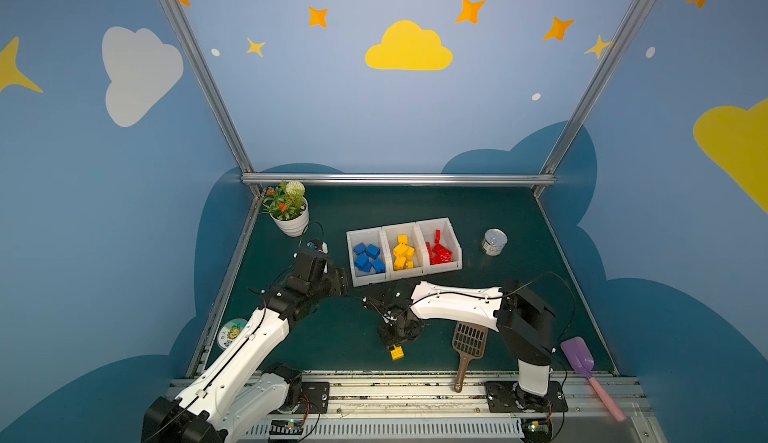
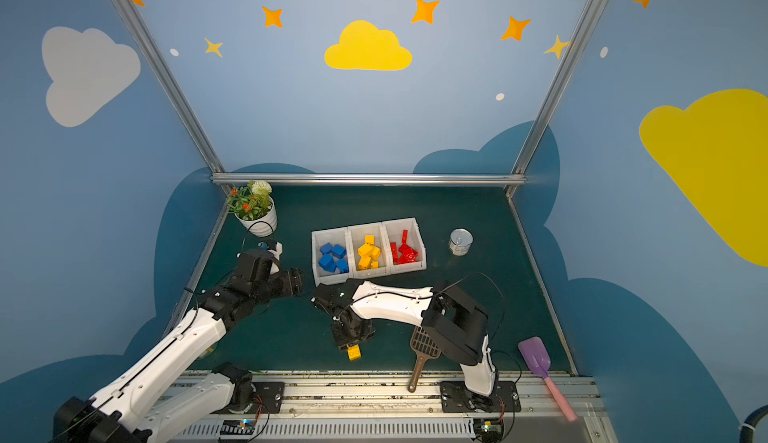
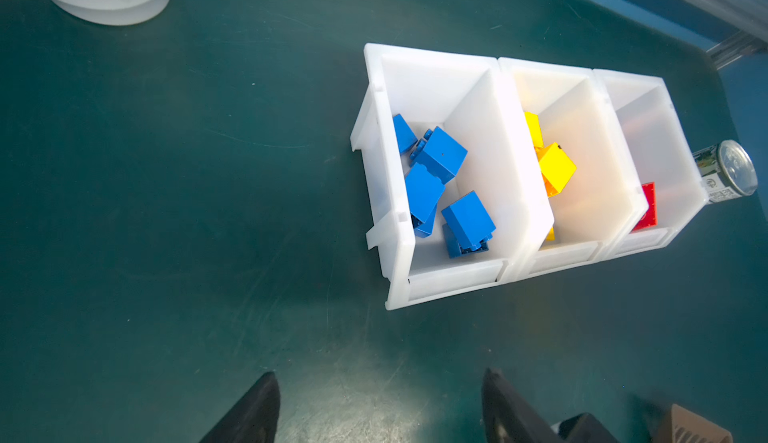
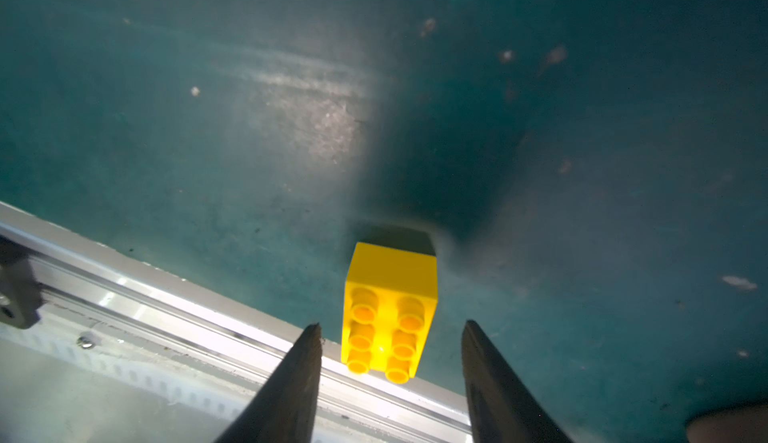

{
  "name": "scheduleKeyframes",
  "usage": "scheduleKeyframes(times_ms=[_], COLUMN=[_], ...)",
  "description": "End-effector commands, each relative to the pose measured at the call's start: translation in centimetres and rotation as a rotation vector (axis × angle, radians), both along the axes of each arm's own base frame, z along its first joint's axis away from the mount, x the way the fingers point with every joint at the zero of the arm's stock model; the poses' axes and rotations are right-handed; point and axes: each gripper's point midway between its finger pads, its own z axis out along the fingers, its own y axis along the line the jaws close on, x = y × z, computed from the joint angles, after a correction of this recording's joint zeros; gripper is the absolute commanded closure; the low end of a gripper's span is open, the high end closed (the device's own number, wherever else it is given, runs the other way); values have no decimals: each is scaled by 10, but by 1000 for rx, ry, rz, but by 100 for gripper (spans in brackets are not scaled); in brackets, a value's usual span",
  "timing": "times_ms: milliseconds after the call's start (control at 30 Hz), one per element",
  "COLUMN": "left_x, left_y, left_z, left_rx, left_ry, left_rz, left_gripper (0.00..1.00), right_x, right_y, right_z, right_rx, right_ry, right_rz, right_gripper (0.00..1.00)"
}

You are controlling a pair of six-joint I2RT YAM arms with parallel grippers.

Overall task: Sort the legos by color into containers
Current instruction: 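Lower the right gripper onto the yellow brick and grasp it while the left arm withdraws, then carry the yellow brick with the right gripper into the middle compartment and release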

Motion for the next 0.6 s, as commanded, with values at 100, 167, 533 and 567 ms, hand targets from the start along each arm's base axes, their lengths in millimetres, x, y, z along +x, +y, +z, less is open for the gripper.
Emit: scheduleKeyframes(times_ms=[100,167,533,567], left_x=[-3,-3,-6,-6], left_y=[3,2,3,3], left_z=[-3,-4,-2,-2], left_rx=[-12,-14,-20,-24], left_ry=[6,9,1,-1], left_rz=[23,21,24,24], left_gripper=[23,23,23,23], right_x=[-5,-6,47,60], right_y=[-2,-2,-11,-13], right_z=[-9,-10,32,41], right_rx=[-44,-46,29,37], right_ry=[27,28,-72,-97], right_rz=[17,20,1,-6], right_gripper=[54,58,75,75])
